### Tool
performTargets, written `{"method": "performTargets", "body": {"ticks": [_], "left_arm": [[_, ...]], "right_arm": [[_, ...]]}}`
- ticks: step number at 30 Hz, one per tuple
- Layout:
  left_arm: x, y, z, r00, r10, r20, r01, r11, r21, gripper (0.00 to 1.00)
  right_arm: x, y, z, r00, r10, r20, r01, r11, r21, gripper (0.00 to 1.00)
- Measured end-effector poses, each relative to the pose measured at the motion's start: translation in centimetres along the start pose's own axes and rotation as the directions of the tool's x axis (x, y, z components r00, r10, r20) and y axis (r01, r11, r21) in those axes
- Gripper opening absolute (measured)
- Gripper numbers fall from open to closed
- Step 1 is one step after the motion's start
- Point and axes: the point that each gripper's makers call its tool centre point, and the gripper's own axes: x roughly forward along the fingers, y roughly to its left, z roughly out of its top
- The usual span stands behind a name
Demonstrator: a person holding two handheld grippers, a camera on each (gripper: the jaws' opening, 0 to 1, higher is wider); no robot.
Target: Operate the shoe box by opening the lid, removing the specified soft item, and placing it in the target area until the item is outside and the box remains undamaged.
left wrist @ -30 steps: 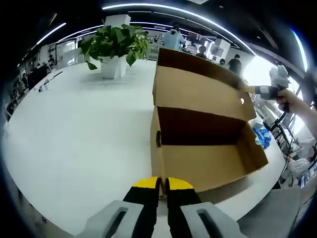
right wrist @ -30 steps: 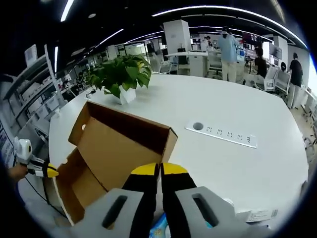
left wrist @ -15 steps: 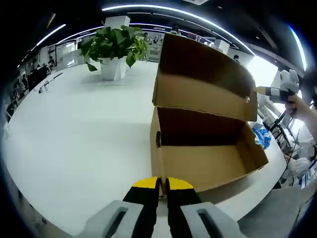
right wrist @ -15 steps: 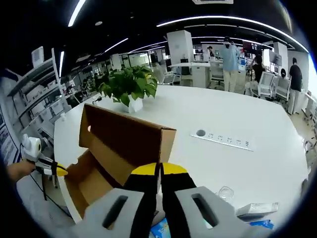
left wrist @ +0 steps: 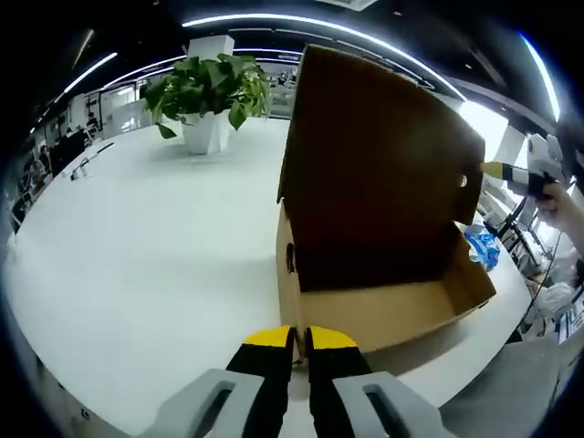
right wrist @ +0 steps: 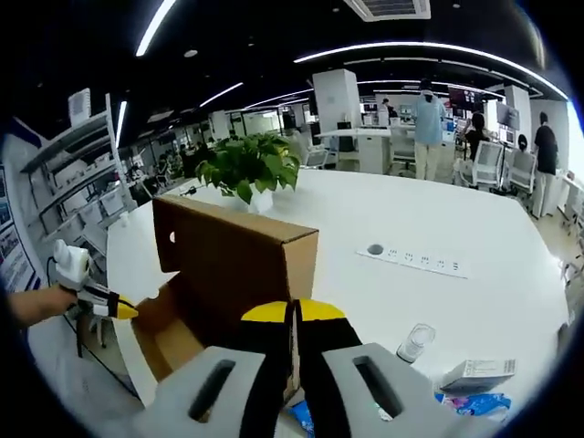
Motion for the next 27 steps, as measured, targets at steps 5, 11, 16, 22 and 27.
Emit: {"method": "performTargets", "body": {"ticks": [5,11,16,22,27], "left_arm": [[0.1,0.1,0.1,1.000,0.000,0.008,0.000,1.000,-0.008,0.05],[0.0,0.0,0.1,1.000,-0.003,0.028,0.003,1.000,0.005,0.05],[0.0,0.0,0.1,0.999,-0.004,0.035,0.003,1.000,0.012,0.05],[-0.1,-0.1,0.0,0.999,-0.009,0.042,0.008,1.000,0.021,0.06],[-0.2,-0.2,0.0,0.999,-0.011,0.049,0.010,1.000,0.020,0.06]], "right_arm": [[-1.0,0.9,-0.6,1.000,0.006,0.018,-0.006,1.000,-0.018,0.00],[-1.8,1.6,-1.3,0.999,0.005,0.038,-0.004,1.000,-0.025,0.01],[-2.4,2.1,-1.9,0.999,0.006,0.052,-0.005,1.000,-0.018,0.01],[-3.0,2.8,-2.9,0.998,0.004,0.060,-0.003,1.000,-0.022,0.01],[-3.5,3.3,-3.8,0.998,0.004,0.063,-0.002,0.999,-0.036,0.02]]}}
